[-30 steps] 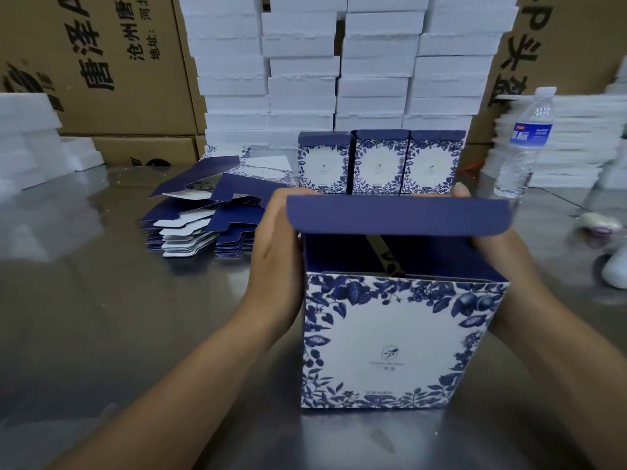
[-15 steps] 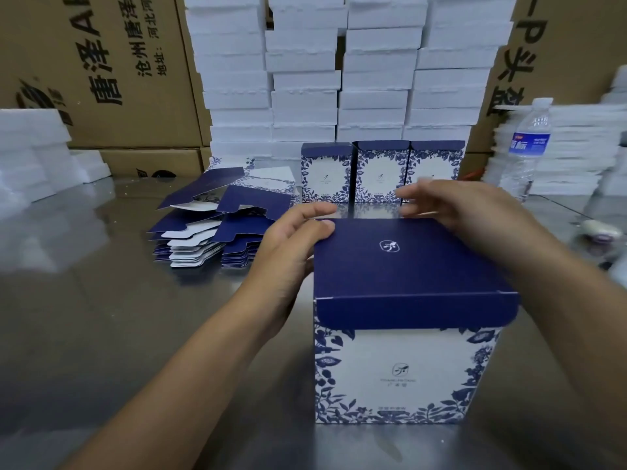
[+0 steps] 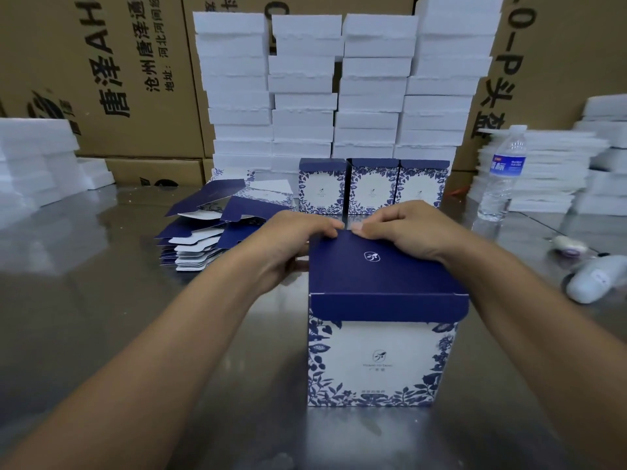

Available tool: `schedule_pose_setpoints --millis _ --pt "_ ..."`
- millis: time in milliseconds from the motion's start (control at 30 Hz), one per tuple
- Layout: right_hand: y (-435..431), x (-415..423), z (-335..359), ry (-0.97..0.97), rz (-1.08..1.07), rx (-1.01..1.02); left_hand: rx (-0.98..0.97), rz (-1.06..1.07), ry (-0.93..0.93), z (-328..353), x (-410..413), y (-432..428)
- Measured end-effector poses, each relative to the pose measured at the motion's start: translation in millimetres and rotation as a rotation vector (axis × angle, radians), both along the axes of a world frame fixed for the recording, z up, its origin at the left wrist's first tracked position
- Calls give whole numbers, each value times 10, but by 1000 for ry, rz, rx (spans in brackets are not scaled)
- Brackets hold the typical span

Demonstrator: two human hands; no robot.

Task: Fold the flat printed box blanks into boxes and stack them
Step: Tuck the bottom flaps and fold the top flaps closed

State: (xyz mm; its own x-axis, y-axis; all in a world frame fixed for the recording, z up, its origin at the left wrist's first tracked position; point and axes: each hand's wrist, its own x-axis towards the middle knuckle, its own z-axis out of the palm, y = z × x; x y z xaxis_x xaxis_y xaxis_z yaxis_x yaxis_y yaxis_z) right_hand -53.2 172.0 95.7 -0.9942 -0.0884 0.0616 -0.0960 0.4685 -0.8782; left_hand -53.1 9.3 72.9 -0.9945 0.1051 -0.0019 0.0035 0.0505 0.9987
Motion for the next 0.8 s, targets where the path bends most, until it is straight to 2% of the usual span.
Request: schedule_pose_setpoints --millis 100,233,433,600,800 --pt "-10 25 3 3 -9 -19 -140 16 -40 66 -13 67" --pt "-5 56 2 -1 -29 -51 -184 41 -53 73 -27 96" --pt "79 115 -26 -9 -99 -96 -182 41 -36 95 -5 108" --pt "82 175 -7 -89 -158 -202 -132 82 -26 42 19 111" --pt "78 218 -5 -119 -164 -299 -189 155 91 -63 38 -11"
